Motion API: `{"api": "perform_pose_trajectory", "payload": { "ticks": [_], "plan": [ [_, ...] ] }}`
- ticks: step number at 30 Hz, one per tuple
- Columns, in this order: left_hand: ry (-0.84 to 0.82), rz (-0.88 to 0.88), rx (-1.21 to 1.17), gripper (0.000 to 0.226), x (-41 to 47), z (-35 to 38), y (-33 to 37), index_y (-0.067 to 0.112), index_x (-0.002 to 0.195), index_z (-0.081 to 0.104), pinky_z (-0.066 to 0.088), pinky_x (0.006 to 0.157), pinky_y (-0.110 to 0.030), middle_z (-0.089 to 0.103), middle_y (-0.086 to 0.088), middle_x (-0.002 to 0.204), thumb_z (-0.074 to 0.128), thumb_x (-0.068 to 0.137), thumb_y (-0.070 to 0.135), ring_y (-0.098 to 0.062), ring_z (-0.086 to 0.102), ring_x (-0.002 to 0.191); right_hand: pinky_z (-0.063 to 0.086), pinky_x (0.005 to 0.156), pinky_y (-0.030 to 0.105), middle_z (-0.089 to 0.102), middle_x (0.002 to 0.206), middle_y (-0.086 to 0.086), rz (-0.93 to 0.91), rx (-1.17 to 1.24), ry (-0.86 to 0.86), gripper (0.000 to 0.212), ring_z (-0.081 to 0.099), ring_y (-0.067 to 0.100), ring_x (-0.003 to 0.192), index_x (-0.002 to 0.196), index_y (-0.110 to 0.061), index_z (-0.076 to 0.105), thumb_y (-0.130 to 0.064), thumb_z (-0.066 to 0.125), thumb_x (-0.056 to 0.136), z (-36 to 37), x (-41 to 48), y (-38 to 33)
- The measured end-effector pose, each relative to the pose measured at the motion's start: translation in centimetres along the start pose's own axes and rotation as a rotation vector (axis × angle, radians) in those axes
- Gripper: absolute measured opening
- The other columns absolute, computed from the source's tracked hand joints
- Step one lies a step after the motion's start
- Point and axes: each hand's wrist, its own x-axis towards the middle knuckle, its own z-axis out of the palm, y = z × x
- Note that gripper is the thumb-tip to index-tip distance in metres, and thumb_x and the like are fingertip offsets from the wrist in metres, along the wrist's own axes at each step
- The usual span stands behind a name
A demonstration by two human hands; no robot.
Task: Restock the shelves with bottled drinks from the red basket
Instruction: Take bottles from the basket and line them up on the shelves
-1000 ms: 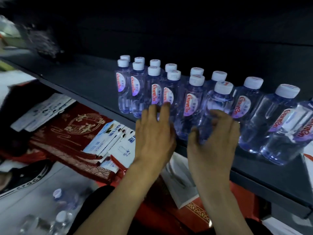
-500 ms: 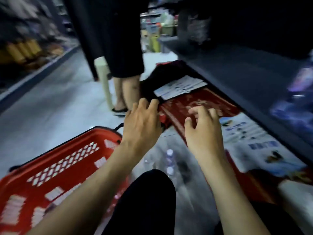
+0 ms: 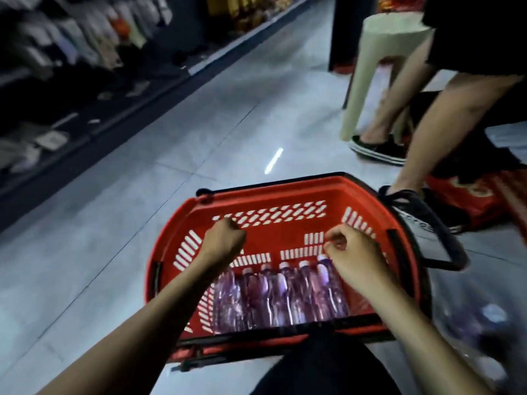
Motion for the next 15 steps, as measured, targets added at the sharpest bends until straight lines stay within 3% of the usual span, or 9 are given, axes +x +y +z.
{"api": "perform_pose_trajectory", "payload": {
  "ticks": [1,3,5,8,9,11,13,15],
  "plan": [
    [-0.033,-0.074,-0.054,0.019,1.1,0.4,-1.9,0.003,0.062,0.059,0.039,0.056,-0.035,0.057,-0.013,0.058,0.055,0.067,0.021,-0.028,0.054,0.058,0.048,0.082,0.031,0.069,0.098,0.003,0.027,-0.025,-0.103,0.012,0.064,0.023,0.094,0.097,-0.017,0.067,-0.014,0.063,0.086,1.7,1.0,0.0],
    [-0.098,-0.232,-0.16,0.022,2.5,1.4,-5.2,0.009,0.053,0.048,0.034,0.05,-0.031,0.044,-0.005,0.052,0.057,0.07,0.02,-0.022,0.041,0.05,0.048,0.076,0.031,0.066,0.093,-0.001,0.077,-0.098,-0.321,0.01,0.063,0.02,0.086,0.099,-0.019,0.064,-0.021,0.062,0.089,5.0,2.9,0.1],
    [-0.21,-0.375,-0.184,0.028,3.4,3.1,-8.1,0.012,0.064,0.046,0.034,0.045,-0.024,0.044,-0.003,0.061,0.054,0.091,0.013,-0.015,0.04,0.052,0.044,0.064,0.028,0.062,0.083,-0.004,0.106,-0.155,-0.475,0.01,0.06,0.016,0.073,0.099,-0.021,0.062,-0.026,0.061,0.09,7.7,4.4,0.2],
    [-0.337,-0.39,-0.115,0.005,3.9,6.7,-11.5,0.01,0.095,0.053,0.044,0.056,-0.028,0.056,-0.007,0.08,0.049,0.095,0.013,-0.016,0.049,0.065,0.04,0.059,0.026,0.065,0.089,0.004,0.205,-0.196,-0.627,0.02,0.057,0.015,0.07,0.108,-0.011,0.065,-0.023,0.06,0.093,10.7,6.5,1.0],
    [-0.339,-0.394,-0.072,0.014,4.1,8.0,-12.4,0.01,0.106,0.052,0.046,0.059,-0.03,0.059,-0.008,0.086,0.052,0.092,0.01,-0.017,0.053,0.068,0.042,0.061,0.026,0.065,0.092,0.007,0.249,-0.226,-0.655,0.018,0.06,0.018,0.077,0.104,-0.009,0.066,-0.022,0.06,0.094,11.4,7.1,1.7],
    [-0.315,-0.388,0.027,0.031,4.1,9.2,-12.8,0.017,0.114,0.047,0.051,0.062,-0.032,0.061,-0.008,0.091,0.057,0.088,0.005,-0.021,0.061,0.076,0.038,0.054,0.024,0.058,0.079,0.006,0.327,-0.277,-0.646,0.016,0.056,0.023,0.076,0.087,-0.01,0.064,-0.024,0.059,0.093,12.6,8.1,3.9],
    [-0.292,-0.387,0.089,0.049,4.3,9.6,-12.5,0.021,0.128,0.042,0.056,0.072,-0.035,0.059,-0.007,0.094,0.06,0.086,0.004,-0.026,0.066,0.09,0.03,0.048,0.022,0.052,0.076,0.005,0.442,-0.275,-0.55,0.024,0.049,0.019,0.064,0.103,-0.004,0.062,-0.024,0.059,0.09,13.4,8.6,6.4],
    [-0.299,-0.422,0.089,0.057,4.5,10.1,-12.9,0.019,0.134,0.035,0.057,0.081,-0.037,0.055,-0.008,0.095,0.061,0.086,0.004,-0.028,0.065,0.097,0.046,0.056,0.026,0.062,0.085,0.01,0.572,-0.242,-0.516,0.04,0.058,0.02,0.067,0.125,-0.003,0.055,-0.019,0.062,0.089,13.7,8.9,8.5]
  ]
}}
